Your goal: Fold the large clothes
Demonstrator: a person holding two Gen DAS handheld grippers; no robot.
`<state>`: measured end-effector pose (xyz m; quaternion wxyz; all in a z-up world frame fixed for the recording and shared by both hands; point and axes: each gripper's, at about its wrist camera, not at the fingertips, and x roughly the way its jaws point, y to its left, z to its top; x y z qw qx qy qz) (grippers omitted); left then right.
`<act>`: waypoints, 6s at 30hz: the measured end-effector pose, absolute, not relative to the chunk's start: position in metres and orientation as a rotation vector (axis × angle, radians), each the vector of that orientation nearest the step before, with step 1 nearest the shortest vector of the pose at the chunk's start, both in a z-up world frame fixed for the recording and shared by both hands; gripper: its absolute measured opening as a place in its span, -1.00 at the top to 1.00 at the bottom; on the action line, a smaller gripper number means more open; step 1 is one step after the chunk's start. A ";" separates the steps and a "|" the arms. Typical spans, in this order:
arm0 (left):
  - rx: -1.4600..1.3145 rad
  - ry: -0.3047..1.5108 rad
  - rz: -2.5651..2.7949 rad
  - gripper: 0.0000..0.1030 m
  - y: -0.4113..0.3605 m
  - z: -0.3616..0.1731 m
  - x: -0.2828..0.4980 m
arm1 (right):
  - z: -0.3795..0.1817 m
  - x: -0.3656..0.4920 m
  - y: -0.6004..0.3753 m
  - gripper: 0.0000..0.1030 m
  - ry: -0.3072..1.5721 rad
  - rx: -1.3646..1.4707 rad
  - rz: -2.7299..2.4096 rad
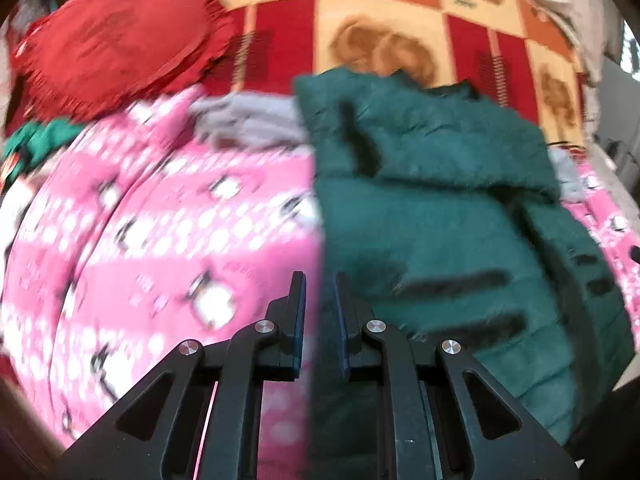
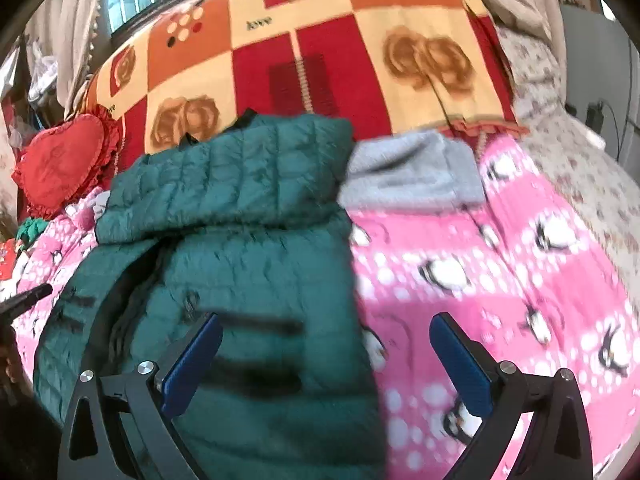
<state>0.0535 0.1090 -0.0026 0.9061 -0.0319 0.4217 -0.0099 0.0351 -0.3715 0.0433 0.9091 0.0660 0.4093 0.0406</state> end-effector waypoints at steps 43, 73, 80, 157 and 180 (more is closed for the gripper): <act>-0.429 0.883 -0.129 0.12 0.140 -0.026 -0.041 | -0.026 -0.024 -0.358 -0.99 1.030 0.217 0.324; -0.347 0.987 -0.318 -0.27 0.089 -0.041 0.006 | -0.021 -0.025 -0.361 -0.40 0.952 0.249 0.381; -0.324 0.922 -0.287 0.20 0.093 -0.034 -0.003 | -0.008 -0.033 -0.359 -0.39 0.820 0.250 0.424; -0.225 0.873 -0.181 0.71 0.104 0.008 -0.094 | 0.035 -0.132 -0.323 0.68 0.754 0.202 0.305; -0.377 0.690 -0.223 0.71 0.128 0.062 -0.115 | 0.086 -0.135 -0.340 0.68 0.617 0.232 0.276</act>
